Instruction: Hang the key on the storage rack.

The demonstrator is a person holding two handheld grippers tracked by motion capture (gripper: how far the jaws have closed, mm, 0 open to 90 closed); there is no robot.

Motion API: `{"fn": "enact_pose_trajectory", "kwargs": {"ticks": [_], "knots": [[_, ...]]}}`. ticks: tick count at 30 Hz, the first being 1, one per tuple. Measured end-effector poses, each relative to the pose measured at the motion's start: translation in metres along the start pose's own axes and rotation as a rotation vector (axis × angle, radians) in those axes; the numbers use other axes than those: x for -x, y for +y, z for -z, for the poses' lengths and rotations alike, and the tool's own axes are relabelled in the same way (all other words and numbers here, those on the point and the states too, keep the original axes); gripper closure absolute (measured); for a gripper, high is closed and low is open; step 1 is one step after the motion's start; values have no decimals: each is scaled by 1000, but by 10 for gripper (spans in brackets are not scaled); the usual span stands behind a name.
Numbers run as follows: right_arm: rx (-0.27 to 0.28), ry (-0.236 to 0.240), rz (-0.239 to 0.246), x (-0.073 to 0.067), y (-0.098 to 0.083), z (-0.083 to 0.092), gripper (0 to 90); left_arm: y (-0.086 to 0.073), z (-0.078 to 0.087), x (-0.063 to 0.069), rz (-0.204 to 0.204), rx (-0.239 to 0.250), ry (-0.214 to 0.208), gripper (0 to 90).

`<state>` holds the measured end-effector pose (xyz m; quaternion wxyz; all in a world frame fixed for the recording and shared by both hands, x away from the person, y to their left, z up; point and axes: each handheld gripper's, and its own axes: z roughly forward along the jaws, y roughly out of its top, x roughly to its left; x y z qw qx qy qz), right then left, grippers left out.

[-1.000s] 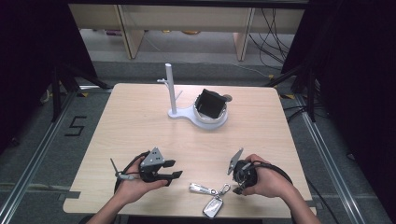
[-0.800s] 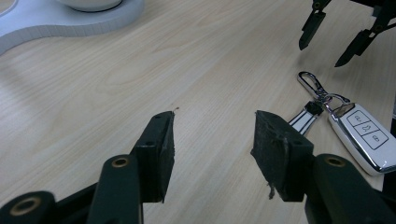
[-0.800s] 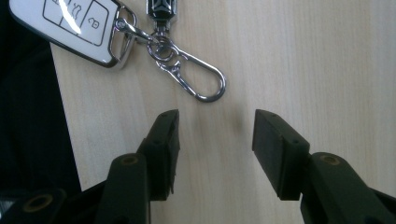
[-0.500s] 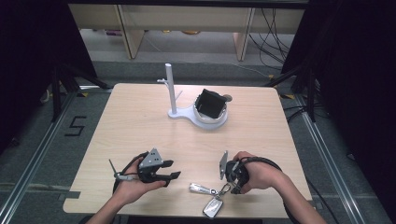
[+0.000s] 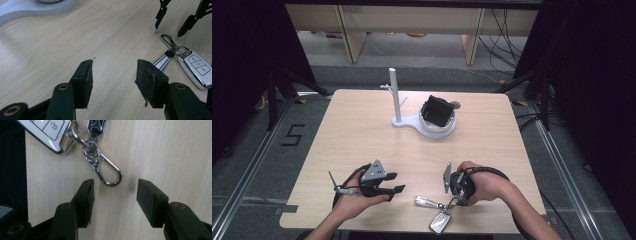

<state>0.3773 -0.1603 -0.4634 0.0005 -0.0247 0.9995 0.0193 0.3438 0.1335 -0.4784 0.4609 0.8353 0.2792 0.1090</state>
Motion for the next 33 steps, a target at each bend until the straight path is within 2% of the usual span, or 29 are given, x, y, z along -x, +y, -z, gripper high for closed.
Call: {"fn": "enact_pose_trajectory", "kwargs": {"ticks": [1,2,4,5,6,7,8,10,12,14,19,20,21,23,24,26,28,29,31,32,33], "knots": [[0,0,0,0,0,0,494,-1,-1,1,14,18,-4,467],[-1,-1,31,2,1,-1,494,-1,-1,1,14,16,-3,466],[-2,-2,14,1,2,-1,494,-1,-1,1,14,19,-3,465],[-21,-1,-3,-1,3,-1,494,-1,0,0,5,7,-8,464],[-19,-1,1,0,3,-2,494,-2,0,0,6,10,-6,464],[-15,5,30,2,5,-4,494,-2,0,0,7,11,-2,464],[-19,0,8,0,5,-4,494,-2,0,0,6,12,-1,463],[-23,6,2,-1,6,-5,493,-3,1,-1,7,8,0,462],[-2,6,61,3,7,-7,494,-3,1,-1,6,8,1,462],[-23,9,12,0,7,-7,494,-3,1,-1,10,9,1,461],[-20,10,50,1,9,-10,494,-2,2,-2,5,7,0,459],[-14,9,78,2,9,-10,494,-2,2,-2,4,8,0,459],[-19,16,56,0,9,-10,494,-2,1,-2,5,8,0,459],[-15,12,74,1,10,-10,494,-2,1,-2,9,9,-2,458],[-23,11,49,-1,10,-10,494,-3,0,-2,10,9,0,458],[-21,13,57,-1,11,-11,494,-3,0,-2,4,1,-9,458],[-15,16,96,1,12,-13,496,-4,0,-2,2,1,-4,458],[-26,15,80,0,12,-12,500,-4,0,-2,5,2,-4,458],[-25,17,82,1,12,-12,508,-3,1,-3,5,0,-9,458],[-20,17,78,0,12,-13,515,-3,1,-2,7,2,1,457],[-42,10,72,-2,13,-11,532,-3,0,-2,13,12,-2,456]]}}
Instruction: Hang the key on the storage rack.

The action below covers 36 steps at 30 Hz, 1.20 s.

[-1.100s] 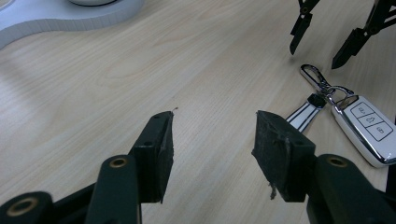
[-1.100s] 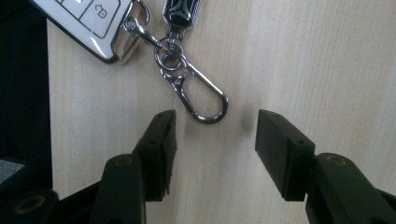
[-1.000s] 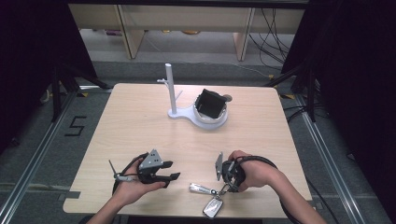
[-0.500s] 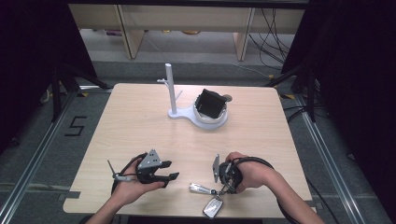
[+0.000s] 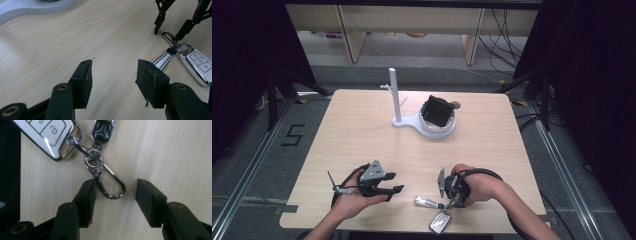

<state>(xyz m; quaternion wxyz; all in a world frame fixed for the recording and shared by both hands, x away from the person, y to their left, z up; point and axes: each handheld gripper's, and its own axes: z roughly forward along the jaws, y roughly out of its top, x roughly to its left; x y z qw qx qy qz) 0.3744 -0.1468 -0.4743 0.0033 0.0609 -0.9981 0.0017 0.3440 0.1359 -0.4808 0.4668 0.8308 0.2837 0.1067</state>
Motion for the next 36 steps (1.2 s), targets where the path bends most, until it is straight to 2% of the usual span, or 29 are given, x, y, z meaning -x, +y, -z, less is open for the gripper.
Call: {"fn": "enact_pose_trajectory", "kwargs": {"ticks": [5,6,9,12,13,14,15,16,17,18,19,20,21,22,23,24,25,26,27,28,29,31,32,33,34,36], "knots": [[10,6,47,-1,1,-3,544,1,0,-1,-15,-11,1,456],[-13,2,62,-1,2,-1,558,1,0,-1,-15,-10,1,455],[9,4,67,-3,2,-2,591,1,0,0,-11,-5,-5,455],[10,2,112,-3,3,-3,635,0,-1,0,-6,-6,-5,454],[6,5,101,-4,3,-2,651,0,-1,0,-11,-10,-11,454],[16,7,131,-2,3,-3,678,0,-1,0,-13,-13,-13,454],[13,9,102,-4,2,-2,689,0,-1,0,-13,-9,-11,454],[21,13,103,-3,3,-2,695,1,0,-1,-35,-27,-6,454],[23,17,83,-4,2,-2,699,1,0,-1,-29,-23,-2,453],[1,11,105,-2,2,0,699,1,-1,1,-12,-11,-7,453],[-6,2,108,-2,2,0,700,1,0,0,-21,-18,-5,453],[-13,6,101,-2,3,1,701,1,0,0,-22,-18,-5,453],[3,20,107,-2,3,-1,701,1,0,0,-16,-13,-6,453],[-9,20,109,-2,5,0,702,1,0,0,-13,-17,-5,453],[-22,6,144,0,6,0,702,1,0,0,-14,-17,-4,453],[-16,4,159,2,6,0,702,1,0,0,-15,-17,-4,453],[-15,14,112,0,5,-1,702,1,0,0,-14,-17,-5,453],[-1,32,95,0,5,-2,701,1,0,0,-15,-18,-5,452],[-2,34,95,0,5,-1,702,1,0,0,-16,-20,-9,452],[12,36,125,2,5,-2,702,0,1,0,-17,-20,-9,452],[3,42,66,-1,4,-1,702,0,1,0,-16,-20,-9,452],[26,50,74,1,3,-2,702,0,0,0,-14,-16,-14,451],[30,47,102,3,3,-2,702,0,1,0,-13,-20,-16,451],[17,49,59,0,2,-1,702,0,0,0,-18,-12,-14,451],[5,48,47,0,2,0,702,0,0,0,-23,-15,-11,451],[16,46,58,1,2,1,702,0,0,1,-22,-8,-12,450]]}}
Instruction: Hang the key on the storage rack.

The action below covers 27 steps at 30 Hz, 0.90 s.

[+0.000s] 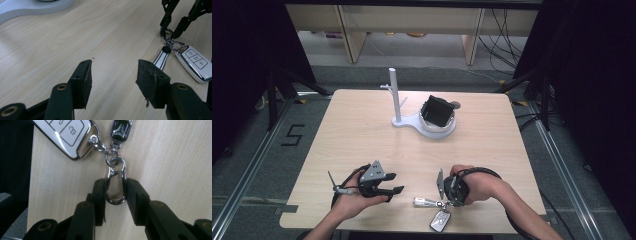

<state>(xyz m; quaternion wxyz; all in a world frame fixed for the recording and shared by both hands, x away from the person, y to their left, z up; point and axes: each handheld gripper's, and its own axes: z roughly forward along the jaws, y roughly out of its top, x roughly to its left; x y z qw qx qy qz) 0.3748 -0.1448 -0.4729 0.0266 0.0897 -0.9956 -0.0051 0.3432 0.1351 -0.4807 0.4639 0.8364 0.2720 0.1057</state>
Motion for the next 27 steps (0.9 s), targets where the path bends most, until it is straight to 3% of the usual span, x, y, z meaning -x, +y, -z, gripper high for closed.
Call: {"fn": "enact_pose_trajectory", "kwargs": {"ticks": [1,2,5,6,7,10,11,12,14,17,18,19,20,21,22,23,24,27], "knots": [[-3,0,-17,-1,0,1,702,1,0,1,0,-4,-4,450],[-6,-6,6,1,0,4,702,1,0,1,3,-2,-8,450],[-9,3,-12,1,1,8,702,2,-2,3,-2,-4,-8,448],[0,9,-33,1,0,8,703,2,-1,2,-24,-14,-9,447],[-4,7,-43,1,0,10,702,2,-2,4,-13,-7,-14,447],[-6,1,-14,3,1,13,703,2,-2,4,-11,-8,-21,446],[18,3,1,5,0,12,703,2,-2,4,-9,-8,-22,446],[7,1,-31,3,-1,14,704,2,-3,5,-3,-1,-18,446],[3,1,-46,3,0,18,705,3,-3,5,-13,-4,-26,445],[16,-11,3,6,1,22,708,4,-4,6,-17,8,-34,444],[-3,-9,-40,4,1,24,709,5,-4,6,-22,7,-34,443],[3,-8,-33,5,1,24,711,5,-4,6,-23,5,-39,443],[5,-4,-36,5,2,25,869,6,-4,7,-21,2,-39,442],[-8,-2,-44,5,3,26,872,6,-4,7,-30,-6,-30,442],[34,-12,-42,8,2,26,871,6,-4,7,-24,-1,-35,441],[21,-8,-66,7,2,28,870,6,-5,7,-26,0,-35,441],[11,-12,-46,9,1,28,870,5,-6,7,-28,4,-41,441],[26,4,-65,11,-1,24,871,5,-5,7,-29,-3,-45,441]]}}
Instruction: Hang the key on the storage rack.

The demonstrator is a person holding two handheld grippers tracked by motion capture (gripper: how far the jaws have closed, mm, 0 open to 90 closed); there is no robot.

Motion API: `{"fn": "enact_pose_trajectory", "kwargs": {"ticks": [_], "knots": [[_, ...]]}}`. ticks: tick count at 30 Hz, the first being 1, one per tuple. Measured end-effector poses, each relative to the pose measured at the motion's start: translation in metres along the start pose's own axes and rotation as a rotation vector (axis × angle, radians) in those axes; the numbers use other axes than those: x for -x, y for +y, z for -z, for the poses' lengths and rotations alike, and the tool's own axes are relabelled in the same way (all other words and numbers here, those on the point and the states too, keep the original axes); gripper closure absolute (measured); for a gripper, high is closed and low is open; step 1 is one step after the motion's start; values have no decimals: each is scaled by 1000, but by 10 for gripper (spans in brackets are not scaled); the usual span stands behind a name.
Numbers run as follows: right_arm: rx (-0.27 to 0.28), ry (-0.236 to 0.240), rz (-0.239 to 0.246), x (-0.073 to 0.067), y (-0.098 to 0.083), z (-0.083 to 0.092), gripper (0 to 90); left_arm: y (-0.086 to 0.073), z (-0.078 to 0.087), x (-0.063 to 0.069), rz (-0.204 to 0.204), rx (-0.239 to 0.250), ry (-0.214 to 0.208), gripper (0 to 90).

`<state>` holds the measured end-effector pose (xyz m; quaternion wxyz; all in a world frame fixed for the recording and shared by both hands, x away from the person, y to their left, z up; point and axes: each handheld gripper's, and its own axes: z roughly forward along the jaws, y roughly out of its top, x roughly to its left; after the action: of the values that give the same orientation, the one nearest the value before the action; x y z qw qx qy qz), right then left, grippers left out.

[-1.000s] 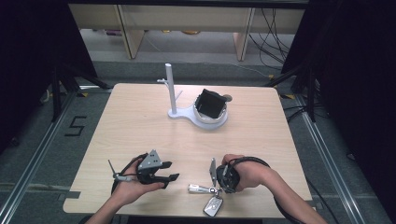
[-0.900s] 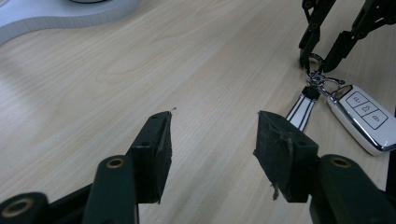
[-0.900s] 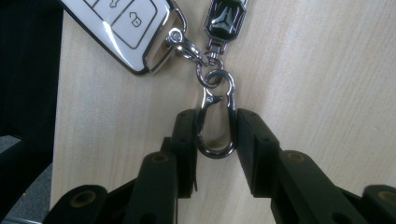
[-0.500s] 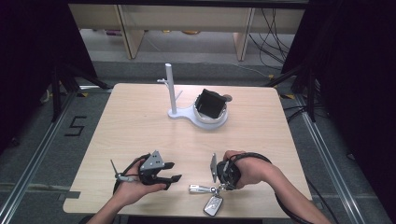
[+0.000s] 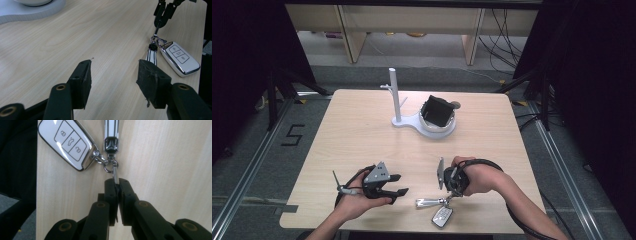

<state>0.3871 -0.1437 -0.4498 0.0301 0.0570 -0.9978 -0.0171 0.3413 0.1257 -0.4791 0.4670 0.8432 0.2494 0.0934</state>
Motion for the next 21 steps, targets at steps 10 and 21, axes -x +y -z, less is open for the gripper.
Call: {"fn": "enact_pose_trajectory", "kwargs": {"ticks": [10,21], "knots": [[-17,-22,-3,2,2,16,872,5,-2,3,-13,8,3,440],[-35,-72,24,4,18,53,873,34,-19,16,-53,48,-99,436]]}}
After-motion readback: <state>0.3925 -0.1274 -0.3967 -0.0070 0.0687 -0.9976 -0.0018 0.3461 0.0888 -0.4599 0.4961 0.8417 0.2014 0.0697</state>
